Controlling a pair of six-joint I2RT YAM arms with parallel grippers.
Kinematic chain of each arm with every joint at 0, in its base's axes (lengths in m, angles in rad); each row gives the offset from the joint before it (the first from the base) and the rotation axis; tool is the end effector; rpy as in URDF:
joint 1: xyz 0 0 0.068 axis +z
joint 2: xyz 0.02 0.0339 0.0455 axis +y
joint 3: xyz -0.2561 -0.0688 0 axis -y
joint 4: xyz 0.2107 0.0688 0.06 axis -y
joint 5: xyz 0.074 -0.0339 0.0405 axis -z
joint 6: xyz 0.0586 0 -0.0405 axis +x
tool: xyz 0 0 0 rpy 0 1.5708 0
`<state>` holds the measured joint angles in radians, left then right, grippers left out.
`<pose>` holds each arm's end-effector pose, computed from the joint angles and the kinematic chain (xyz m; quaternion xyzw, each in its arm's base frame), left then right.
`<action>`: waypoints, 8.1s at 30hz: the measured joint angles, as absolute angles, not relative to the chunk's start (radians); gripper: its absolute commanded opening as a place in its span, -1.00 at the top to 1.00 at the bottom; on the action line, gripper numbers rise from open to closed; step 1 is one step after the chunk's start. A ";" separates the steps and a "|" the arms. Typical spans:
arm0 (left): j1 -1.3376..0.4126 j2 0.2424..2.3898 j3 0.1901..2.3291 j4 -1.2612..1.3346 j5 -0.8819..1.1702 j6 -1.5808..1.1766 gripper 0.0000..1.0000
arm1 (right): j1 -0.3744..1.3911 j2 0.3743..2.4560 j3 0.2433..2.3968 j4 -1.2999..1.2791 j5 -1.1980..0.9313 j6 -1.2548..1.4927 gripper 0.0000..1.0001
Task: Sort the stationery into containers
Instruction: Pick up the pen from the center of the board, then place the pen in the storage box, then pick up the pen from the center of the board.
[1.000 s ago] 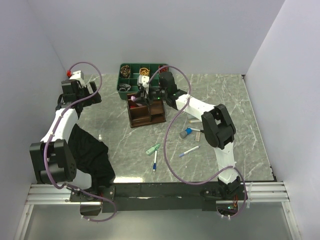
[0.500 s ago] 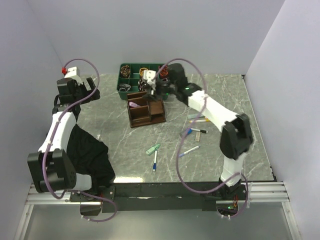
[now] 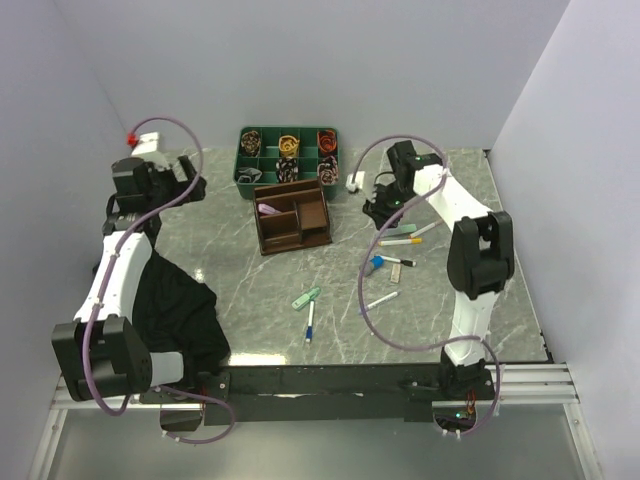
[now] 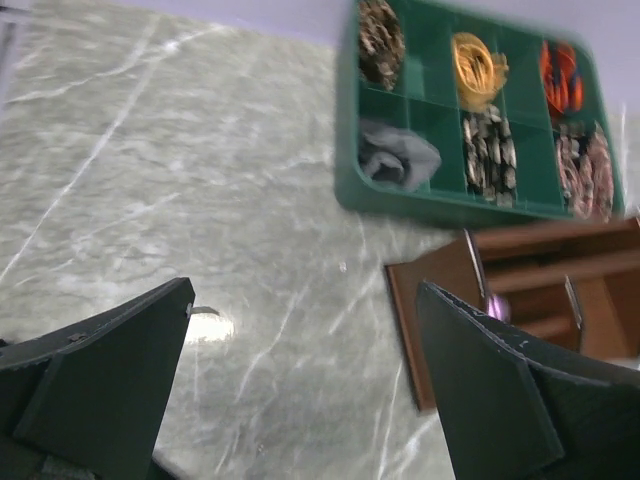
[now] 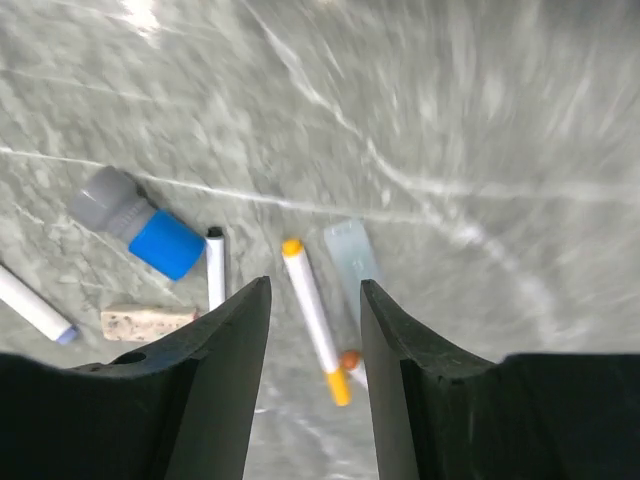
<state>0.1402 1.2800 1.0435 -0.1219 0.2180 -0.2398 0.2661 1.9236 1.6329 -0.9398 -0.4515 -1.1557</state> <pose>0.2873 0.0277 0.3218 -0.0934 0.8139 -0.1175 0.5612 0.3501 0.1219 0.2315 -0.6555 0.7032 0.1281 0.2439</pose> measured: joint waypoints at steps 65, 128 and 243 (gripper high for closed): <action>-0.790 2.703 2.439 -0.440 0.402 0.359 -0.37 | -0.285 1.504 1.237 -0.615 -0.483 0.040 -0.06; -0.544 2.069 1.637 0.701 1.111 -0.814 0.99 | -0.048 1.449 1.081 0.474 -1.119 0.755 0.34; -0.447 1.387 1.285 -0.467 0.242 0.197 -0.99 | 0.150 1.476 1.294 -0.603 -0.384 -0.169 -0.15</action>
